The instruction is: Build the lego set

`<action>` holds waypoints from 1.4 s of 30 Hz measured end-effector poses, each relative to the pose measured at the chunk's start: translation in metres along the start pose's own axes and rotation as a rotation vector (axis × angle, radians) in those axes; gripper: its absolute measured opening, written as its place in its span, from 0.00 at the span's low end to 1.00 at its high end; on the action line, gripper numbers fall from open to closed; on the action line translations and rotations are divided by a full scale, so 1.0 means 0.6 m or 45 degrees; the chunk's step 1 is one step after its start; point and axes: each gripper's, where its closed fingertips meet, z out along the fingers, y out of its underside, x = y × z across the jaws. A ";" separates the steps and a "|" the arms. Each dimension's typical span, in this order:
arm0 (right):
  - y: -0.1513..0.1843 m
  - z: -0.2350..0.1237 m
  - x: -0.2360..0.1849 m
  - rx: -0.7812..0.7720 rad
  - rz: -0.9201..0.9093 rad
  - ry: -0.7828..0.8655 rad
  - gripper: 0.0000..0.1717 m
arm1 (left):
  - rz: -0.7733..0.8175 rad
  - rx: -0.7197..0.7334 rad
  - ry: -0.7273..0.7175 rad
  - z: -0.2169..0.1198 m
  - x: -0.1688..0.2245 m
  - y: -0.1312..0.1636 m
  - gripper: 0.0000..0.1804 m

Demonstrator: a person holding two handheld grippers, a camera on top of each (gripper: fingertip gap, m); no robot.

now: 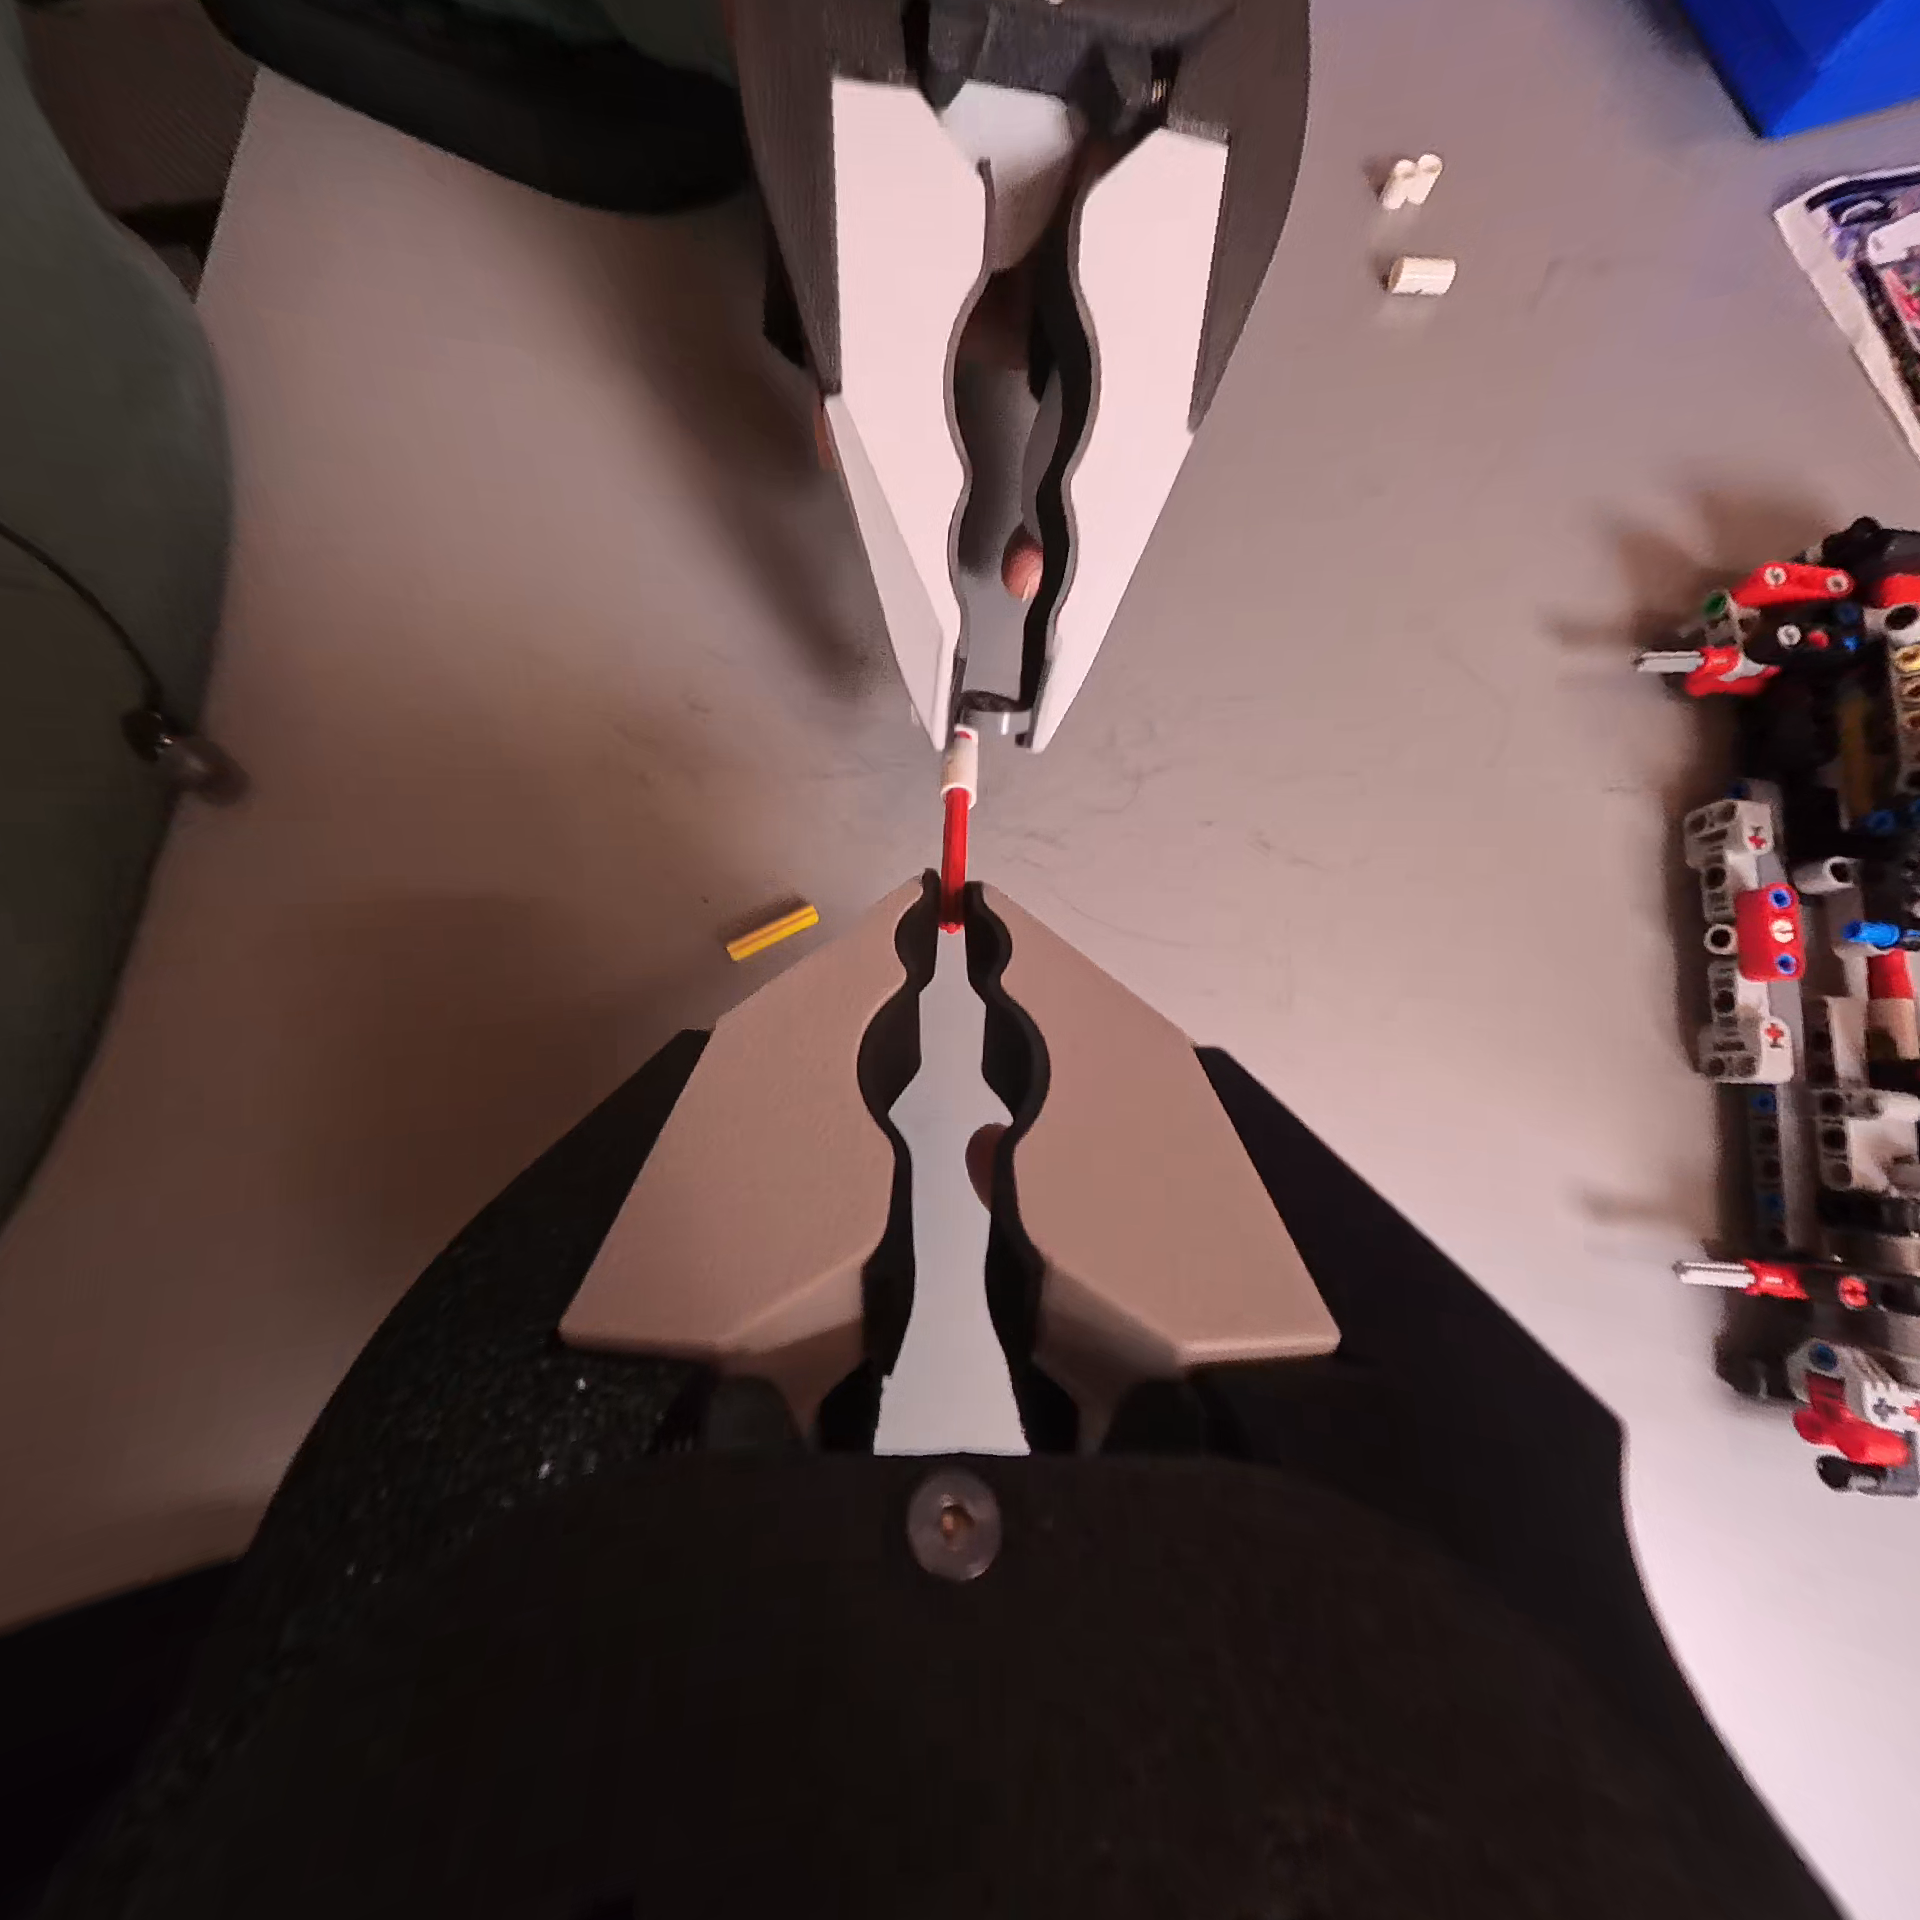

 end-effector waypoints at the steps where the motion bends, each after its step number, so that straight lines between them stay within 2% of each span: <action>1: -0.003 0.000 0.000 0.009 -0.005 0.003 0.01 | 0.003 -0.009 0.004 0.003 0.002 0.002 0.08; 7: -0.039 0.005 -0.009 0.177 0.048 -0.035 0.00 | 0.015 0.017 0.041 0.016 0.017 -0.001 0.08; 15: -0.059 0.012 -0.002 0.292 0.190 -0.063 0.00 | -0.005 0.035 0.045 0.013 0.012 -0.001 0.08; 19: -0.067 0.018 0.001 0.258 0.242 -0.030 0.00 | -0.005 0.016 0.047 0.014 0.011 0.005 0.08; 22: -0.064 0.024 0.007 0.212 0.244 0.030 0.00 | 0.009 0.001 0.036 0.000 0.002 0.006 0.08; 29: -0.088 0.047 0.006 0.359 0.209 0.072 0.00 | -0.071 0.053 0.083 -0.042 -0.008 0.010 0.07; 37: -0.054 0.084 -0.003 0.314 0.149 0.071 0.00 | -0.065 0.004 0.077 -0.044 0.003 0.029 0.08; 40: -0.039 0.082 0.007 0.273 0.191 0.120 0.00 | -0.058 -0.033 0.029 -0.046 -0.004 0.038 0.08; 42: -0.031 0.075 0.019 0.229 0.264 0.168 0.05 | -0.056 -0.042 0.002 -0.049 -0.011 0.040 0.08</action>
